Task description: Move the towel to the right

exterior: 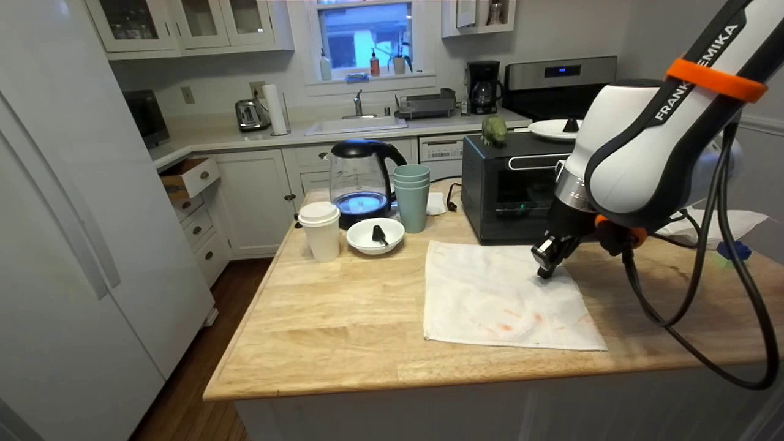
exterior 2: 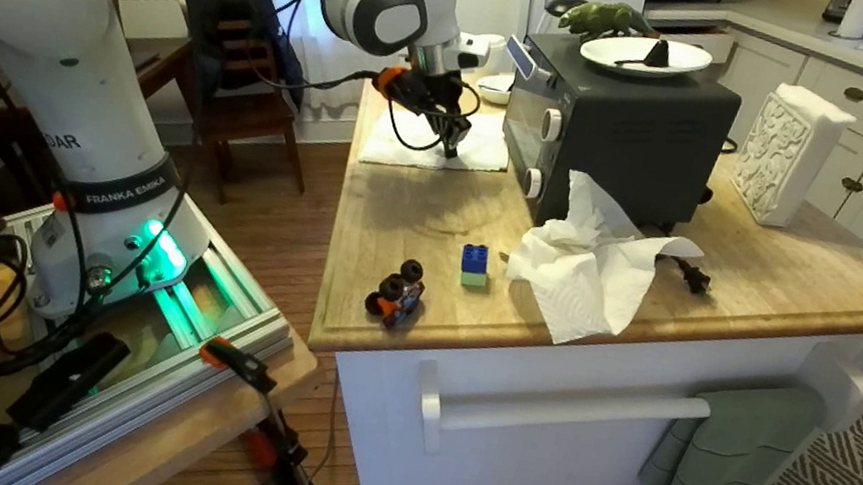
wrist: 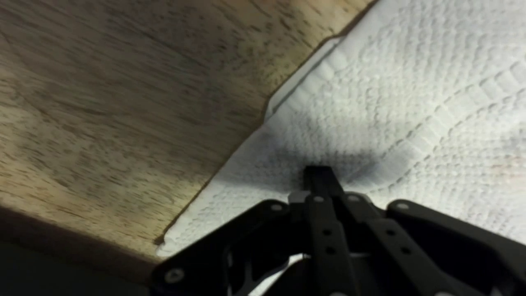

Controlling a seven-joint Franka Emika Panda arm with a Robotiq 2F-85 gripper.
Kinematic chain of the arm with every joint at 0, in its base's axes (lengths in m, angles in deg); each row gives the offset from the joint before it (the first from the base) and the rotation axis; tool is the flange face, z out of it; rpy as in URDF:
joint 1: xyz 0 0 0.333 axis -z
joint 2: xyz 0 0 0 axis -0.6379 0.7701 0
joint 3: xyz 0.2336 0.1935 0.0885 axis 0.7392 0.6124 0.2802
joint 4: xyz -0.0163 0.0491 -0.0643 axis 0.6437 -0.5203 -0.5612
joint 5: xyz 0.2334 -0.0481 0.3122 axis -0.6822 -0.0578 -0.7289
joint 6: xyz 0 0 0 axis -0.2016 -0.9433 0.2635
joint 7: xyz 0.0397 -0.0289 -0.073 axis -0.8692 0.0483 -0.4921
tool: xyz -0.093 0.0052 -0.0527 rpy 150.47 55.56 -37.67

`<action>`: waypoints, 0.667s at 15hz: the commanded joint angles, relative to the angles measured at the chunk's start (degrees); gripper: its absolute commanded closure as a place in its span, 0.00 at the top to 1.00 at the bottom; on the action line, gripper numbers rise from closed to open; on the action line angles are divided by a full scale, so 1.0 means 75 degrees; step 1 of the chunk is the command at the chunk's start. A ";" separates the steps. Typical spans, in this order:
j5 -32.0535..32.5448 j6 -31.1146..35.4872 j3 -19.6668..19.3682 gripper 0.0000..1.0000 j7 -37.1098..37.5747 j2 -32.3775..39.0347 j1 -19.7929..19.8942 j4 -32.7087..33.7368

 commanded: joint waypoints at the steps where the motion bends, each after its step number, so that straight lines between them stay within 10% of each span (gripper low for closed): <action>1: 0.0292 -0.0603 0.0325 0.00 -0.0762 -0.0018 0.0672 -0.0469; 10: 0.0515 -0.0693 0.0131 0.01 -0.0799 -0.0361 0.0583 -0.0246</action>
